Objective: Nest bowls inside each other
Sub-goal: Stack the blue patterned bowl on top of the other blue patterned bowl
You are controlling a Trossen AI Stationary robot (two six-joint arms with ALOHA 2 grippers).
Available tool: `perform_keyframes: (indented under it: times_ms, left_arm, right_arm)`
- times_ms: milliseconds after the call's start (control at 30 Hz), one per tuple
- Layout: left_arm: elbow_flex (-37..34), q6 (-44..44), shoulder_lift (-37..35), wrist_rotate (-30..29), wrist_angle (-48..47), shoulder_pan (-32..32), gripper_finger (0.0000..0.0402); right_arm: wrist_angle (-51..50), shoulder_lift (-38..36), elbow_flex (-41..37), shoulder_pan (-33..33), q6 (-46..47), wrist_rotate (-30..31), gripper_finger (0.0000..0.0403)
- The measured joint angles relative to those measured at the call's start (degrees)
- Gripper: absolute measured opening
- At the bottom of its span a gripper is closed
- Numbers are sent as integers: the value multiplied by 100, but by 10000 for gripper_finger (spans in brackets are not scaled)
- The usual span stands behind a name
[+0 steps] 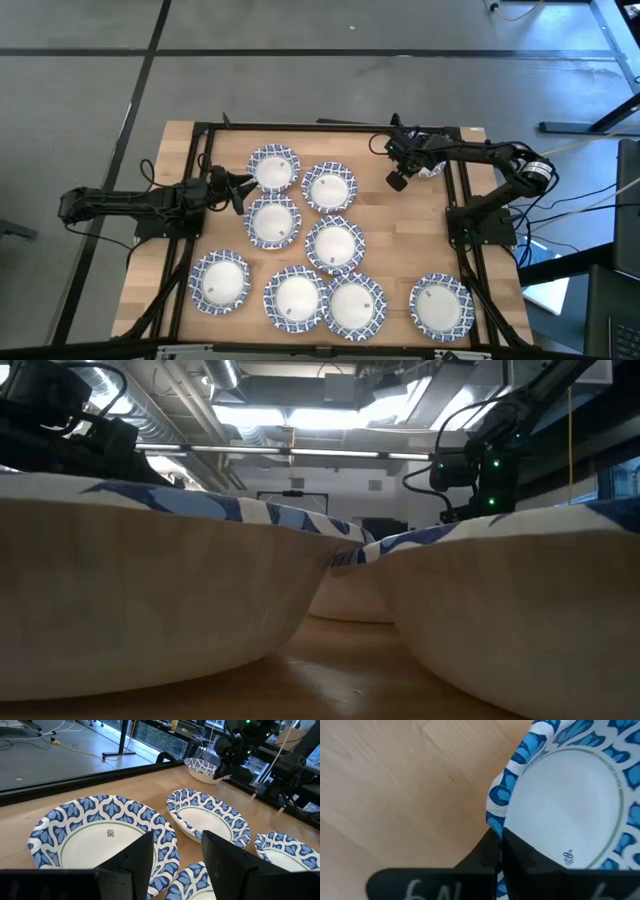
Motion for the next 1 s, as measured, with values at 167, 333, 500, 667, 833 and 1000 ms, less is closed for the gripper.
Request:
perform_keyframes:
  times_ms: [167, 333, 500, 667, 833, 1000]
  left_arm:
    - [0, 0, 0, 2, 0, 0, 160]
    - [0, 0, 1, 1, 0, -1, 160]
    - [0, 0, 0, 2, -1, -2, 160]
    - [0, 0, 1, 1, -1, -1, 160]
    - [0, 0, 0, 2, 0, 0, 160]
    - [0, 0, 0, 1, 0, 0, 160]
  right_arm:
    - [-529, 4, 551, 38, 0, -14, 14]
    - [-757, 4, 1124, 240, -7, -205, 6]
    - [-851, 4, 1645, 623, 20, -426, 13]
    - [-941, 4, 2116, 1222, 172, -592, 8]
    - [-623, 4, 2421, 1972, 413, -764, 9]
    - [-17, 4, 2473, 2587, 542, -775, 12]
